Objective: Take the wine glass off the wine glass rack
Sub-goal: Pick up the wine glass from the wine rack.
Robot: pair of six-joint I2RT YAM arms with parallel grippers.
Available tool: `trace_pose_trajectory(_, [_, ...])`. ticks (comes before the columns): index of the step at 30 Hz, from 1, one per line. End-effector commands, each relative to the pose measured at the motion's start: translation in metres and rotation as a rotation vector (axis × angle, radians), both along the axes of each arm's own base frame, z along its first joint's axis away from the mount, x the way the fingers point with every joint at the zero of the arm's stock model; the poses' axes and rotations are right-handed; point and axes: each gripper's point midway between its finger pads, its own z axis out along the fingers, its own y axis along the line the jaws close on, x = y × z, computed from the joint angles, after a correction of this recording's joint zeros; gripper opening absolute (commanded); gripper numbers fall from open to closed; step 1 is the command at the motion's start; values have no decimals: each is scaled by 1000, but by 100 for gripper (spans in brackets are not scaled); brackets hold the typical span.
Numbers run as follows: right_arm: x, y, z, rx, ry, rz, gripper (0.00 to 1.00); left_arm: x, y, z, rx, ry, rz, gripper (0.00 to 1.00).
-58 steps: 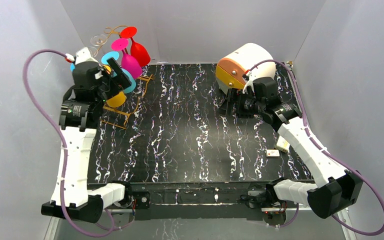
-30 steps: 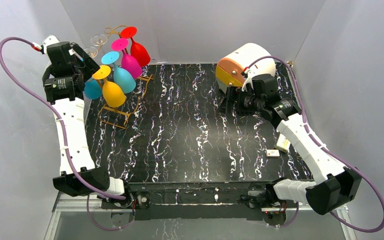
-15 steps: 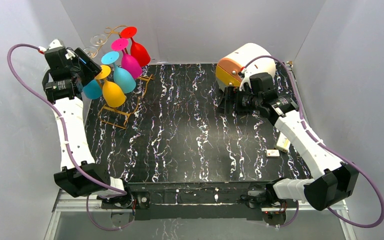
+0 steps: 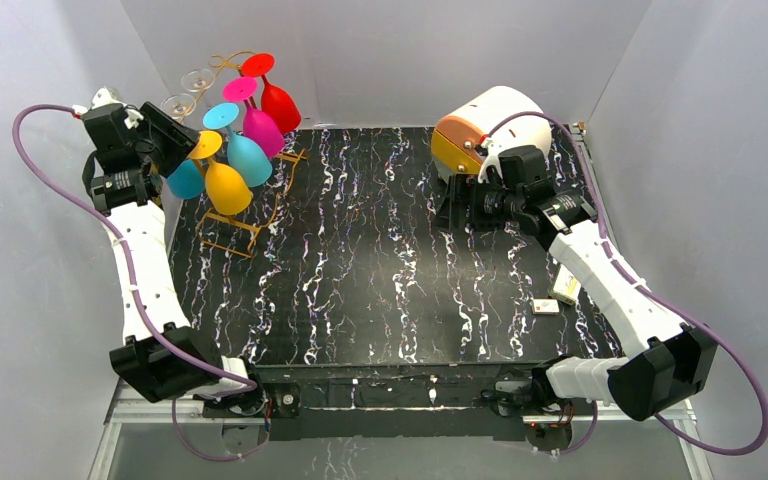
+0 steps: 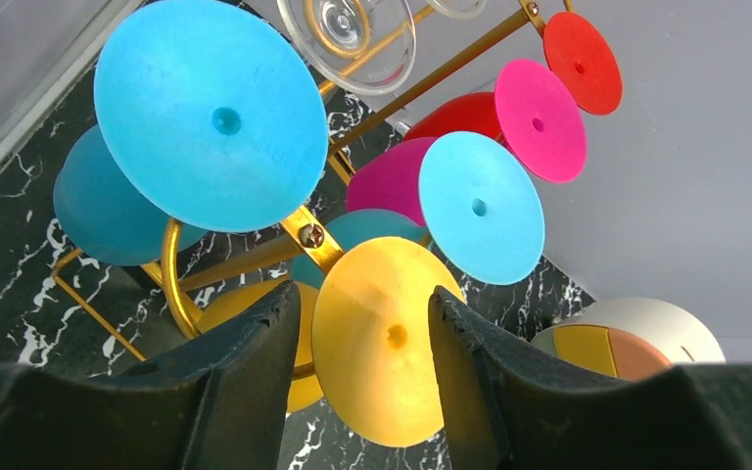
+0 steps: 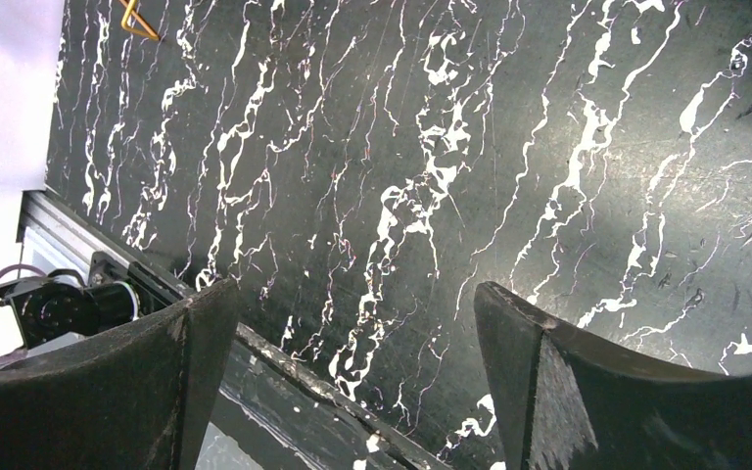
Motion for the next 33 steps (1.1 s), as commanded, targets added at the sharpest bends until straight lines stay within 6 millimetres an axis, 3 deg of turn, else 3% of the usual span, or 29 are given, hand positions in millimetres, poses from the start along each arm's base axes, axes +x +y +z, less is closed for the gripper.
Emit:
trace_pose_trajectory(1, [5, 5, 19, 26, -48, 25, 96, -12, -10, 5, -58, -20, -13, 48])
trace_pose_trajectory(13, [1, 5, 12, 16, -27, 34, 89, -14, -12, 4, -149, -38, 3, 42])
trace_pose_trajectory(20, [-1, 8, 14, 34, -29, 53, 73, -18, -3, -16, -204, 2, 74, 36])
trace_pose_trajectory(29, [-2, 8, 15, 42, -24, 45, 71, -14, -14, -24, -325, -32, 47, 28])
trace_pose_trajectory(33, [0, 8, 17, 46, -28, 35, 78, -15, -17, -29, -359, -57, 53, 23])
